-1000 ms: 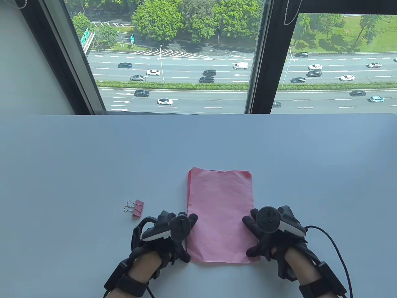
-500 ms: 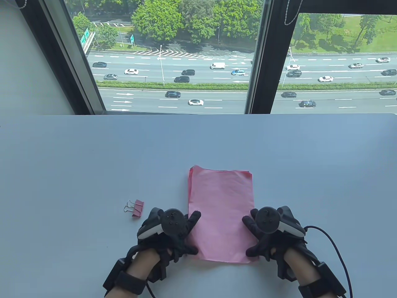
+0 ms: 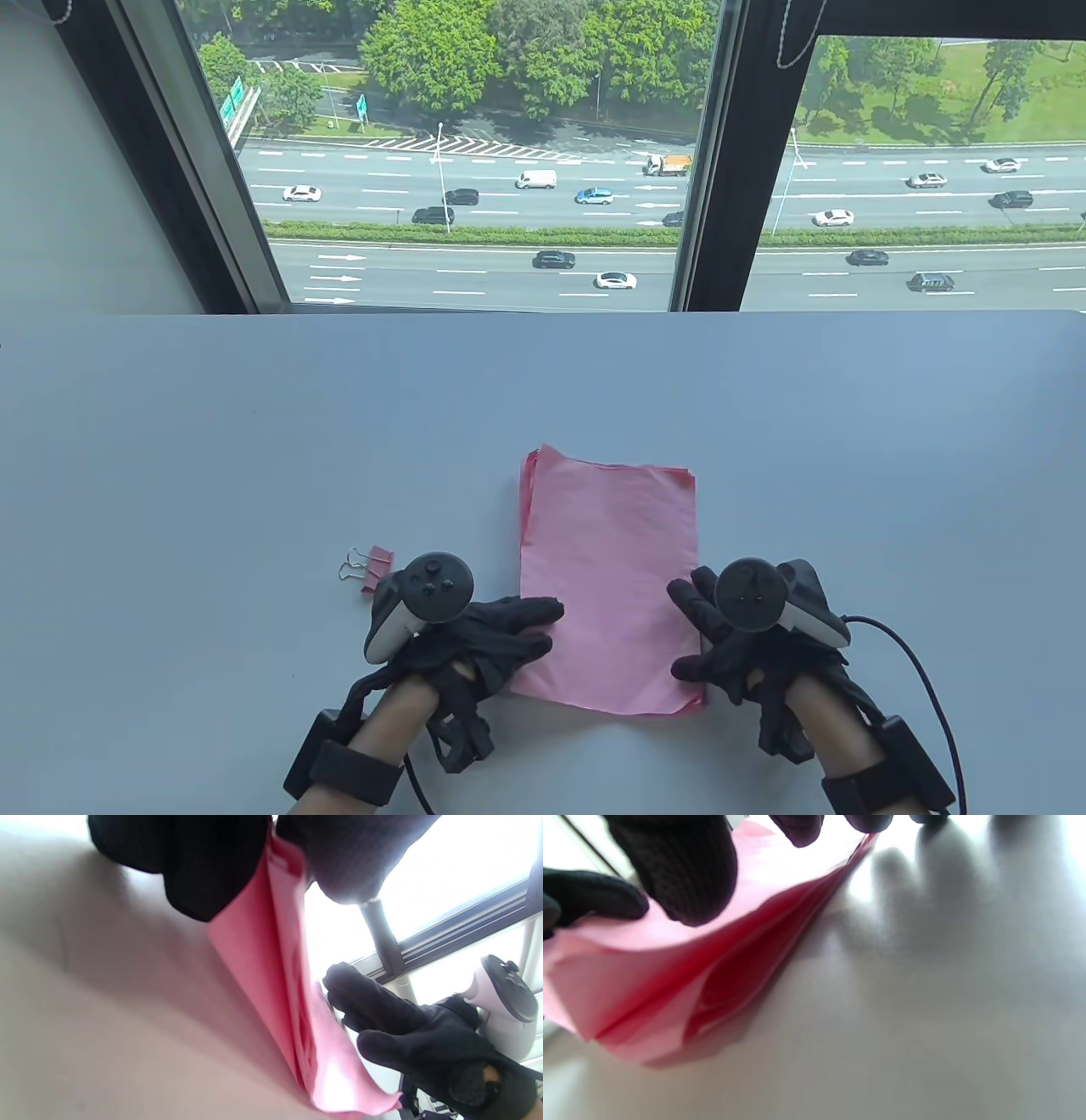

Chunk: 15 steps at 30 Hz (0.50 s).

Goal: Clip paper with binder clip (Left hand to clip)

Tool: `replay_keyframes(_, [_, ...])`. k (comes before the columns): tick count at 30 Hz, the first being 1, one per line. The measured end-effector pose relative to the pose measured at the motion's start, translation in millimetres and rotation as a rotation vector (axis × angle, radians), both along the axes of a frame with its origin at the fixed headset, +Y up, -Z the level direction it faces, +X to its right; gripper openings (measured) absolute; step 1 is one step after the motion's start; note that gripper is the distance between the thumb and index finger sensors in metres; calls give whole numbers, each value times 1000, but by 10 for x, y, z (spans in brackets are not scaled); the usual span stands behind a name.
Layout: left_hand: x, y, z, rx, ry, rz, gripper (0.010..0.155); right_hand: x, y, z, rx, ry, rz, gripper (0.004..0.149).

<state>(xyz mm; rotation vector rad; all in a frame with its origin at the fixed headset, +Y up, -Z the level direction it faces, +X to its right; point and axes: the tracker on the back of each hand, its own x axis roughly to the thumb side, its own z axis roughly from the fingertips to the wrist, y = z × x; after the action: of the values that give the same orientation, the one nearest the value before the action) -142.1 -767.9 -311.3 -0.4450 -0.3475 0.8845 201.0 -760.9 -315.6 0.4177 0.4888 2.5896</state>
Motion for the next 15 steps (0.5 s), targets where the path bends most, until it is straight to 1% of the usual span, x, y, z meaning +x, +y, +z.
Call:
replay_keyframes(2, [-31,-6,-9,-6,53,30,60,92,52,-4,21,-57,-72,85])
replay_keyframes(5, [-81,-41,-26,-51,116,114,60,218,104,-6,37,-132,-174,80])
replay_keyframes(7, [-114,-72,-25,-89,156,166,61,279,120,-10,47,-169,-206,80])
replay_keyframes(9, [-136,-104,-21,-122,190,225,62,309,113,-19,33,-185,-212,82])
replay_keyframes(11, [-154,-133,-15,-170,225,298,65,310,73,-19,-28,-185,-226,84])
replay_keyframes(14, [-180,-168,-6,-224,278,407,67,291,10,-16,-136,-184,-303,87])
replay_keyframes(15, [-190,-179,-3,-240,293,437,67,283,-17,-8,-198,-185,-328,89])
